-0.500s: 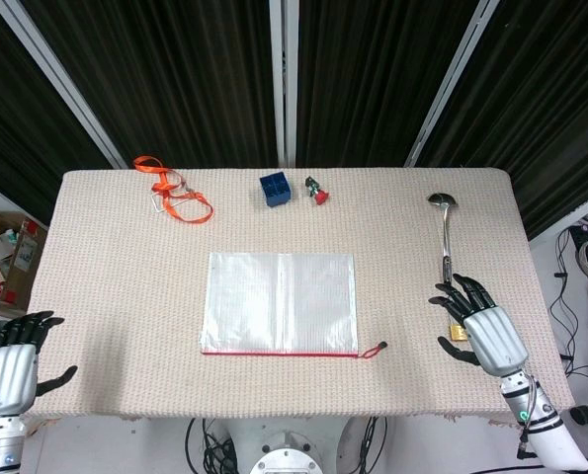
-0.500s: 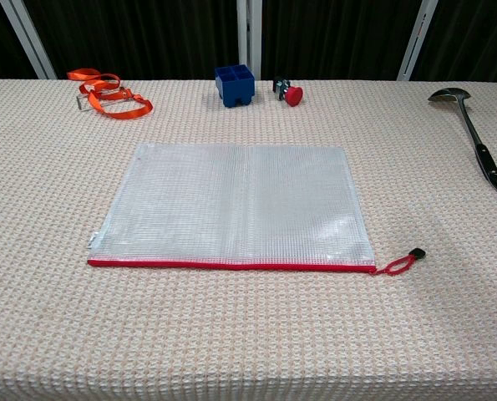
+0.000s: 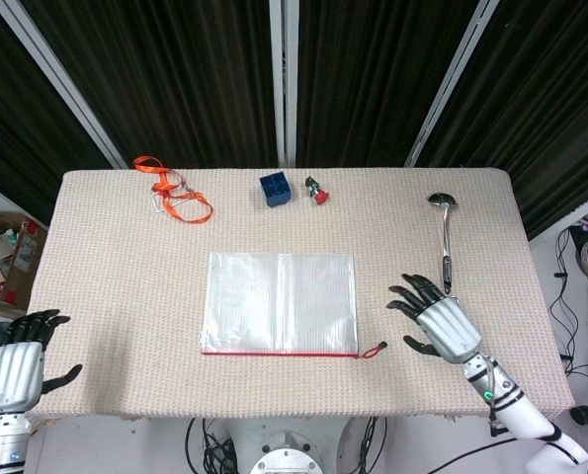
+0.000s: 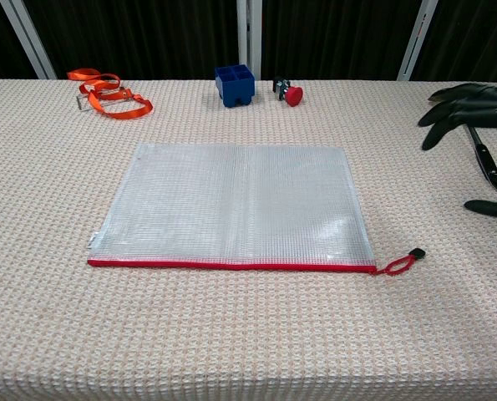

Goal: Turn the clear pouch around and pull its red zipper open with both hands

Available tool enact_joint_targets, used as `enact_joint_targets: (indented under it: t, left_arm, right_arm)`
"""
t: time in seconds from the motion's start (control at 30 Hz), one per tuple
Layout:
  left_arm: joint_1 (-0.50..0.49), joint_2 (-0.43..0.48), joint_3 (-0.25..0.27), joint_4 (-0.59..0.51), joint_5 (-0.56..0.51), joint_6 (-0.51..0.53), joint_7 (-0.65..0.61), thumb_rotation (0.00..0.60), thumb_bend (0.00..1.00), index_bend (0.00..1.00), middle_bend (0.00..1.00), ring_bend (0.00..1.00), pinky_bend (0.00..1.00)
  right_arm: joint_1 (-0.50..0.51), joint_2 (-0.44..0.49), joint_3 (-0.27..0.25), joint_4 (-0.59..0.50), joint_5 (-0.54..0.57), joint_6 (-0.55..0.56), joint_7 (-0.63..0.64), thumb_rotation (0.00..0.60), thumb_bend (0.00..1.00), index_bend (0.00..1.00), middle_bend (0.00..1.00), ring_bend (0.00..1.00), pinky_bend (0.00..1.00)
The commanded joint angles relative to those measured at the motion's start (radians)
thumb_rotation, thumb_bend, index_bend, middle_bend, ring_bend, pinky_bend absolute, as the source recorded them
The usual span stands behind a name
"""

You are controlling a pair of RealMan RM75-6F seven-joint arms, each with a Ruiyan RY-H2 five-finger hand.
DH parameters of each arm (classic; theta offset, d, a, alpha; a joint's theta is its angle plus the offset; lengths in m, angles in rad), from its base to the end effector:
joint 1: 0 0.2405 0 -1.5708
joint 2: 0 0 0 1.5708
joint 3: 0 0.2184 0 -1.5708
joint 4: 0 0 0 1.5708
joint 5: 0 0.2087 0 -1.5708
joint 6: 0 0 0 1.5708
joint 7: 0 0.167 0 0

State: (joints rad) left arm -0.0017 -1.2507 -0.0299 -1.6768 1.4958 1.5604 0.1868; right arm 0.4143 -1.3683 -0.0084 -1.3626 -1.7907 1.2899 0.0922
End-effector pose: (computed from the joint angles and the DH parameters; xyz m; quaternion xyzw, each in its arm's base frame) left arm -0.2624 0.1732 0.1111 -0.5662 -0.4029 -0.3783 0.6115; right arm -0.1977 -0.2557 0.0354 0.7651 -0.2956 0.4366 0.3696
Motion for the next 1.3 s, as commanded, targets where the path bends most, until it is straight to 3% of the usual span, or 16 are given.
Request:
enact_joint_targets:
  t: [0.03, 0.3, 0.6, 0.93, 1.07, 1.3]
  left_arm:
    - [-0.001, -0.002, 0.002, -0.004, -0.004, -0.005, 0.005, 0.600, 0.05, 0.27, 0.19, 0.15, 0.16]
    - [0.002, -0.001, 0.001, -0.008, -0.028, -0.014, 0.011, 0.600, 0.05, 0.27, 0.19, 0.15, 0.16]
    - [0.001, -0.004, 0.000, 0.003, -0.042, -0.027, 0.002, 0.600, 0.05, 0.27, 0.19, 0.15, 0.16]
    - [0.001, -0.005, -0.002, 0.015, -0.046, -0.026, -0.014, 0.600, 0.05, 0.27, 0.19, 0.15, 0.16]
    - [0.003, -0.008, -0.001, 0.023, -0.045, -0.026, -0.027, 0.600, 0.04, 0.27, 0.19, 0.15, 0.16]
    - [0.007, -0.008, -0.001, 0.036, -0.039, -0.018, -0.054, 0.600, 0.03, 0.27, 0.19, 0.15, 0.16]
  right_arm:
    - [0.090, -0.105, -0.002, 0.109, -0.044, -0.088, -0.029, 0.600, 0.07, 0.34, 0.17, 0.03, 0.11]
    - [0.159, -0.281, -0.044, 0.354, -0.096, -0.095, 0.047, 0.600, 0.06, 0.36, 0.17, 0.02, 0.09]
    - [0.165, -0.351, -0.075, 0.484, -0.088, -0.043, 0.145, 0.600, 0.08, 0.36, 0.17, 0.02, 0.07]
    - [0.184, -0.439, -0.107, 0.626, -0.118, 0.046, 0.225, 0.600, 0.20, 0.38, 0.18, 0.02, 0.04]
    - [0.196, -0.498, -0.121, 0.719, -0.138, 0.097, 0.258, 0.600, 0.32, 0.43, 0.21, 0.04, 0.03]
    - [0.219, -0.591, -0.124, 0.851, -0.138, 0.146, 0.316, 0.600, 0.43, 0.49, 0.26, 0.10, 0.03]
